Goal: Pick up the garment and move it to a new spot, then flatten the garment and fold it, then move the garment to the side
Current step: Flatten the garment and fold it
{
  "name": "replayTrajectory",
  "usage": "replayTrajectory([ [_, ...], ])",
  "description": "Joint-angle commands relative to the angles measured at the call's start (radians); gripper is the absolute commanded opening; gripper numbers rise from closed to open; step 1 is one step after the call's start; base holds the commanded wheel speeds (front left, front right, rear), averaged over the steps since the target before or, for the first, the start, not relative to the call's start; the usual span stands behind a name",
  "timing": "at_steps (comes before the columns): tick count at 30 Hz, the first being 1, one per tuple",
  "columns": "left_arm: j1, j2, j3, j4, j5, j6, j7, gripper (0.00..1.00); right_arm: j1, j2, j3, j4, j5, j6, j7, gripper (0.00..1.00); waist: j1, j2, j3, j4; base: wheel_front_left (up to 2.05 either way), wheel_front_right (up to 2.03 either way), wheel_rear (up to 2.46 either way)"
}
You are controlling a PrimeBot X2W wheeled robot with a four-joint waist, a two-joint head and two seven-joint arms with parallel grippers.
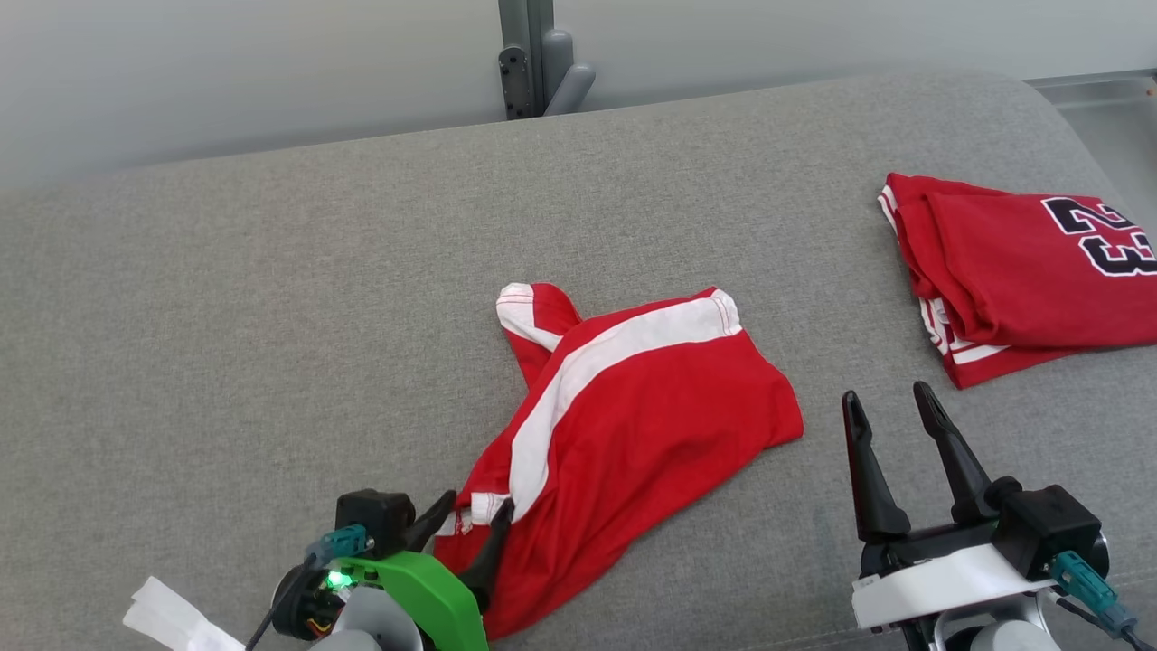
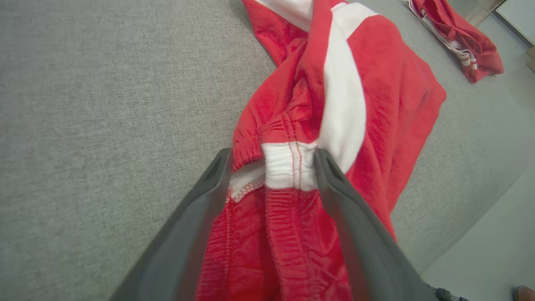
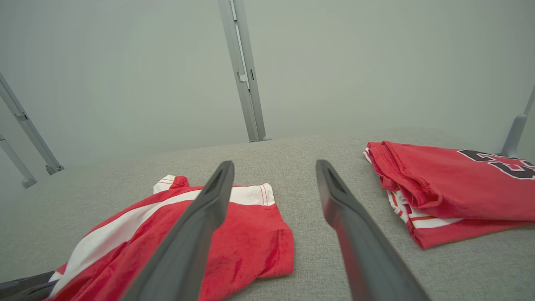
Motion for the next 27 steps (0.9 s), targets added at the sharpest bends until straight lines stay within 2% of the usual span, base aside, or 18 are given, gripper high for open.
replayTrajectory([
  [1,-0.001,0.011,-0.006,-0.008,0.056,0.037,-0.049,1.00,-0.007,-0.002,0.001,-0.003,0.008,-0.001,-0.001,1.00,0.0000,-0.0001,0.001,-0.001,0.00,0.00,0.00],
  [5,0.023,0.003,-0.031,-0.022,0.098,0.084,-0.075,1.00,-0.009,-0.002,-0.004,-0.004,0.010,-0.001,-0.001,1.00,0.0000,-0.0001,0.004,0.000,0.00,0.00,0.00],
  [11,0.034,0.000,-0.041,-0.043,0.095,0.108,-0.053,1.00,-0.010,-0.002,-0.002,-0.001,0.017,-0.001,-0.001,1.00,0.0000,-0.0001,0.007,0.003,0.00,0.00,0.00],
  [12,0.033,0.001,-0.041,-0.047,0.097,0.111,-0.054,0.93,-0.010,-0.002,-0.001,0.000,0.018,-0.001,-0.001,1.00,0.0000,-0.0001,0.007,0.003,0.00,0.00,0.00],
  [13,0.033,0.001,-0.041,-0.047,0.097,0.111,-0.054,0.93,-0.010,-0.002,-0.001,0.000,0.018,-0.001,-0.001,1.00,0.0000,-0.0001,0.007,0.003,0.00,0.00,0.00],
  [14,0.033,0.001,-0.040,-0.053,0.098,0.114,-0.055,0.74,-0.010,-0.002,-0.001,0.001,0.020,-0.001,-0.001,1.00,0.0000,-0.0001,0.007,0.003,0.00,0.00,0.00],
  [15,0.034,0.002,-0.040,-0.058,0.097,0.115,-0.055,0.62,-0.010,-0.002,-0.001,0.001,0.021,-0.001,-0.001,1.00,0.0000,-0.0001,0.006,0.003,0.00,0.00,0.00],
  [16,0.036,0.005,-0.040,-0.062,0.097,0.115,-0.055,0.56,-0.011,-0.002,-0.001,0.001,0.021,-0.001,-0.001,1.00,0.0000,-0.0001,0.006,0.002,0.00,0.00,0.00],
  [18,0.040,0.009,-0.038,-0.070,0.093,0.120,-0.055,0.62,-0.012,-0.002,0.001,0.004,0.020,-0.001,-0.001,1.00,0.0000,-0.0001,0.004,0.000,0.00,0.00,0.00],
  [19,0.042,0.010,-0.034,-0.071,0.089,0.124,-0.057,0.69,-0.012,-0.002,0.003,0.005,0.019,-0.001,-0.001,1.00,0.0000,-0.0001,0.003,-0.001,0.00,0.00,0.00],
  [21,0.042,0.014,-0.025,-0.070,0.081,0.126,-0.062,0.95,-0.012,-0.002,0.004,0.006,0.020,-0.001,-0.001,1.00,0.0000,-0.0001,0.001,-0.004,0.00,0.00,0.00],
  [22,0.043,0.014,-0.019,-0.071,0.073,0.125,-0.063,1.00,-0.010,-0.002,0.004,0.006,0.020,-0.001,-0.001,1.00,0.0000,-0.0001,0.000,-0.005,0.00,0.00,0.00],
  [26,0.041,0.023,-0.005,-0.083,0.051,0.109,-0.063,1.00,-0.002,-0.002,0.000,0.007,0.018,-0.001,-0.001,1.00,0.0000,-0.0001,-0.003,-0.008,0.00,0.00,0.00],
  [27,0.044,0.026,-0.002,-0.087,0.041,0.099,-0.057,0.96,0.001,-0.002,0.001,0.007,0.016,-0.001,-0.001,1.00,0.0000,-0.0001,-0.004,-0.010,0.00,0.00,0.00],
])
